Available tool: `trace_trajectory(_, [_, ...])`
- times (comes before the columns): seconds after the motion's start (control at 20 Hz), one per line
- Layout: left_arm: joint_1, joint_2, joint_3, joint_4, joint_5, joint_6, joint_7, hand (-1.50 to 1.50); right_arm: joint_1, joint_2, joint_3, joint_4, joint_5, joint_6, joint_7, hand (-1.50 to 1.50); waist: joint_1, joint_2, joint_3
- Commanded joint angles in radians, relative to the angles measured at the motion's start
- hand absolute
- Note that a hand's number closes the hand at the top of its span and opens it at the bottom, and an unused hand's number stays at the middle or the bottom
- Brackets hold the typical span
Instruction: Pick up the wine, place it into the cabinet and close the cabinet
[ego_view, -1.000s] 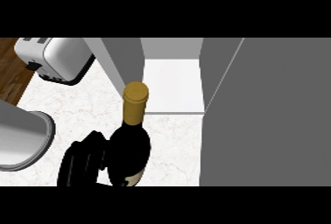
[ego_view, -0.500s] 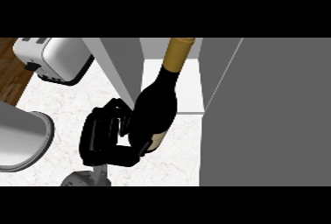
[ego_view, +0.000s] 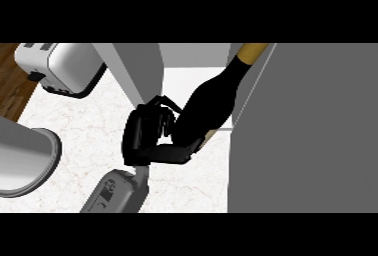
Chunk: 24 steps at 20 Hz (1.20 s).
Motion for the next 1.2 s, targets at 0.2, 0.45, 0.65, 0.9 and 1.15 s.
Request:
trace_trajectory(0.2, [-0.102, 0.0, -0.111, 0.177, 0.065, 0.147, -0.07, 1.5, 0.048, -0.009, -0.028, 0.014, -0.016, 0.044, -0.064, -1.5, -0.003, 0.0, 0.0])
trace_trajectory(0.45, [-0.192, 0.0, -0.014, 0.395, 0.177, 0.049, -0.195, 1.5, 0.006, 0.0, -0.002, 0.008, -0.009, 0.015, -0.019, -1.5, -0.004, 0.002, 0.0])
trace_trajectory(0.65, [-0.211, 0.0, -0.136, 0.407, 0.238, 0.162, -0.222, 1.5, -0.035, -0.056, -0.108, 0.073, -0.098, 0.044, -0.023, -1.5, -0.004, 0.001, 0.0])
trace_trajectory(0.9, [-0.192, 0.0, -0.086, 0.549, 0.297, 0.066, -0.331, 1.5, -0.045, -0.028, -0.043, 0.017, -0.047, 0.004, 0.029, -1.5, -0.005, 0.003, -0.001])
trace_trajectory(1.15, [-0.189, 0.0, -0.116, 0.575, 0.367, 0.078, -0.368, 1.5, 0.0, -0.035, -0.057, -0.037, -0.101, 0.015, 0.062, -1.5, -0.006, 0.001, -0.001])
